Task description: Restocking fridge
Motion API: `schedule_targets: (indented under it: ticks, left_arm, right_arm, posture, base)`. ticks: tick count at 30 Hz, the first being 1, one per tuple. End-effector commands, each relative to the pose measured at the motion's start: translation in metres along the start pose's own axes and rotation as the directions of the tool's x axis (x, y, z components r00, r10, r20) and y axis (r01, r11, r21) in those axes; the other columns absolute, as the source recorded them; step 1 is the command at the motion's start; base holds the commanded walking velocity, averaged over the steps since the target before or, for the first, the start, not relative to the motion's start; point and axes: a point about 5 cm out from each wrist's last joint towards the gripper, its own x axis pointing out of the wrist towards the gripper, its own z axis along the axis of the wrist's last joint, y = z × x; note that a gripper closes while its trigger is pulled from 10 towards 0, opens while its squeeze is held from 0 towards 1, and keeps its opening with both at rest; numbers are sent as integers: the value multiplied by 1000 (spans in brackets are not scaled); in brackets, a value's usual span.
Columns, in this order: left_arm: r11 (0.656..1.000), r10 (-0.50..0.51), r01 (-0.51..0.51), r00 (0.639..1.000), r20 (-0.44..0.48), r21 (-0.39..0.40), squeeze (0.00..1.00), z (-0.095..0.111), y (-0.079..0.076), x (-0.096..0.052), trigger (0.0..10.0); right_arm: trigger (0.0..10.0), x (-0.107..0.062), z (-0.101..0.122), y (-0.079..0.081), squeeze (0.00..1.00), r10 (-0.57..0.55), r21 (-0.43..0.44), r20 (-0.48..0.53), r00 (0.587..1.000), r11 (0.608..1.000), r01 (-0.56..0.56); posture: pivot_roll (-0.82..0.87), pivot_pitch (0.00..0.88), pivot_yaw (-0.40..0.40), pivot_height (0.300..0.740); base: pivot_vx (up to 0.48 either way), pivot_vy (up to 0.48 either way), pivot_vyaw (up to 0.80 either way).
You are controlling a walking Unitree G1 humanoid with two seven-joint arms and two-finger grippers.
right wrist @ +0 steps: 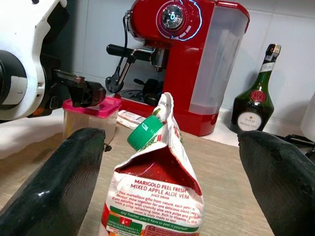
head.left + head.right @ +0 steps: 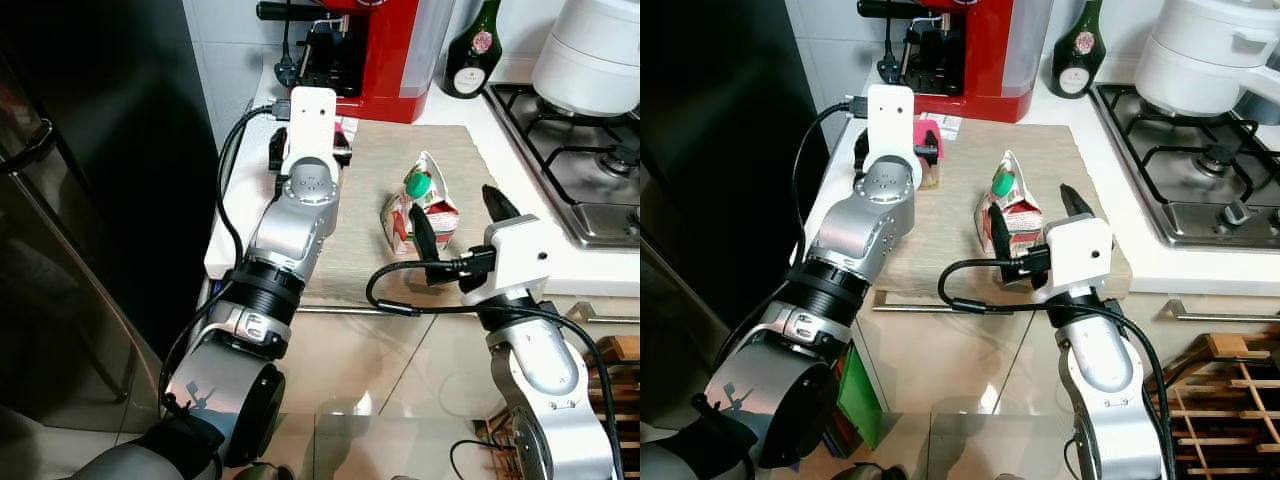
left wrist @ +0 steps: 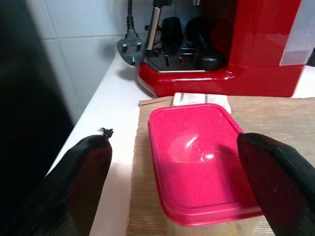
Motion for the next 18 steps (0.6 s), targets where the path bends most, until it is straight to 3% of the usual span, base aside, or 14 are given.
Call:
schedule_targets:
  ticks: [1, 9, 18]
  left_arm:
    - [985, -159, 160, 987, 13, -57, 0, 13, -53, -19, 10000]
    - [970, -242, 242, 970, 31, -22, 0, 15, -67, -24, 10000]
    - [970, -242, 242, 970, 31, -22, 0, 15, -67, -24, 10000]
  right_arm:
    - [10000, 1, 1, 2, 396, 5, 0, 8, 1000, 1000, -5]
    - [10000, 2, -1, 3, 392, 3, 0, 8, 1000, 1000, -3]
    - [10000, 2, -1, 3, 392, 3, 0, 8, 1000, 1000, -3]
  posture:
    - [-157, 10, 12, 740]
    - [-160, 4, 22, 740]
    - [-160, 4, 22, 740]
  base:
    - [0, 0, 0]
    - [0, 0, 0]
    - [0, 0, 0]
